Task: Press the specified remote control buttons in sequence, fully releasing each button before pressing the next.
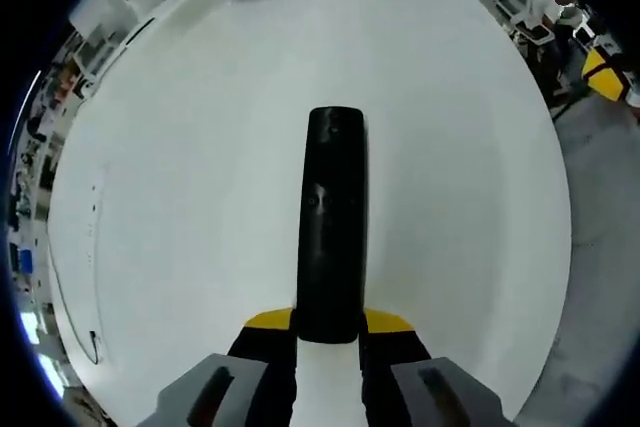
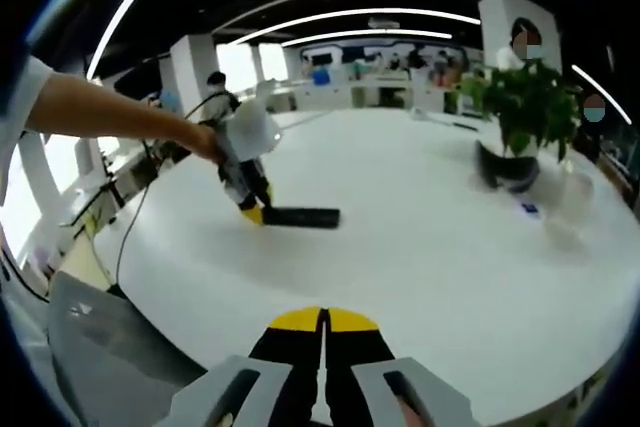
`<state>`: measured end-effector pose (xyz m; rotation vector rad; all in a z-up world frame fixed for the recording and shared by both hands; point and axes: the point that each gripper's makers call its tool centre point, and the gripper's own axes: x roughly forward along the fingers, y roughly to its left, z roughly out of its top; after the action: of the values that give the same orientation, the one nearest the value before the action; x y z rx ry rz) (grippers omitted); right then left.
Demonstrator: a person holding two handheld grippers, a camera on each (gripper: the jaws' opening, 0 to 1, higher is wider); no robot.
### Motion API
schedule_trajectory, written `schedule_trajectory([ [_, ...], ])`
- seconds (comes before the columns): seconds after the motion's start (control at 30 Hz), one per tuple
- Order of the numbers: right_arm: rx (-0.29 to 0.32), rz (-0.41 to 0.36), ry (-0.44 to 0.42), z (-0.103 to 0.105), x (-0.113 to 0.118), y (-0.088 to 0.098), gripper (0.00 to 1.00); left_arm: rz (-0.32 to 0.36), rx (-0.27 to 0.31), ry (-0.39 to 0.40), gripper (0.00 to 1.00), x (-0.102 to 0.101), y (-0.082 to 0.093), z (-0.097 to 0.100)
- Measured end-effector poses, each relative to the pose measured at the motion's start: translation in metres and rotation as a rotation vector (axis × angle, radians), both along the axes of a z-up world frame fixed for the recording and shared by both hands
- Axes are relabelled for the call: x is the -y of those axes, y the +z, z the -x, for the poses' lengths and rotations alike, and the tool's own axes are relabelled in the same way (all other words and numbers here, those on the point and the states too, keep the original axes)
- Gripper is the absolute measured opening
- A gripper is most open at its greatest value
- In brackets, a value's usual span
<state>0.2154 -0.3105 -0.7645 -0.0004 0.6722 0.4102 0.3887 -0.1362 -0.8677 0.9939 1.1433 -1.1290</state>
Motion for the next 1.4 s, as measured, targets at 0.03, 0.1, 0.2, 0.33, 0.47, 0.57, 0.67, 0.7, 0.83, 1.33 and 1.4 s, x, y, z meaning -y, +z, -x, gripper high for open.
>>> schedule_trajectory([
  [0.03, 0.001, 0.000, 0.000, 0.000, 0.000, 0.000, 0.00, 0.000, 0.000, 0.004, 0.22, 0.000, 0.000, 0.002],
  [0.1, 0.002, 0.001, 0.001, 0.000, 0.000, 0.000, 0.00, -0.001, -0.001, 0.011, 0.22, 0.000, 0.000, 0.006],
  [0.2, 0.005, 0.000, 0.003, 0.000, 0.000, 0.001, 0.00, -0.006, -0.003, 0.006, 0.22, 0.000, -0.001, 0.012],
  [0.33, 0.008, 0.001, 0.009, 0.001, -0.002, 0.001, 0.00, -0.011, -0.004, 0.006, 0.22, 0.000, -0.001, 0.016],
  [0.47, 0.010, 0.001, 0.012, 0.001, -0.002, 0.001, 0.00, -0.006, -0.004, 0.014, 0.22, 0.000, -0.001, 0.022],
  [0.57, 0.011, 0.004, 0.015, 0.001, -0.003, 0.002, 0.00, -0.002, -0.005, 0.018, 0.22, 0.000, -0.001, 0.027],
  [0.67, 0.014, 0.008, 0.020, 0.001, -0.003, 0.002, 0.00, 0.000, -0.004, 0.034, 0.22, 0.000, -0.001, 0.031],
  [0.7, 0.016, 0.008, 0.021, 0.001, -0.004, 0.002, 0.00, 0.000, -0.005, 0.033, 0.22, 0.000, -0.001, 0.034],
  [0.83, 0.019, 0.011, 0.029, 0.002, -0.005, 0.002, 0.00, -0.004, -0.007, 0.038, 0.22, 0.001, -0.001, 0.038],
  [1.33, 0.017, 0.005, 0.032, 0.002, -0.006, 0.002, 0.00, -0.006, -0.008, 0.021, 0.22, 0.001, -0.001, 0.068],
  [1.4, 0.019, 0.003, 0.032, 0.002, -0.006, 0.003, 0.00, -0.007, -0.009, 0.018, 0.22, 0.001, -0.001, 0.071],
])
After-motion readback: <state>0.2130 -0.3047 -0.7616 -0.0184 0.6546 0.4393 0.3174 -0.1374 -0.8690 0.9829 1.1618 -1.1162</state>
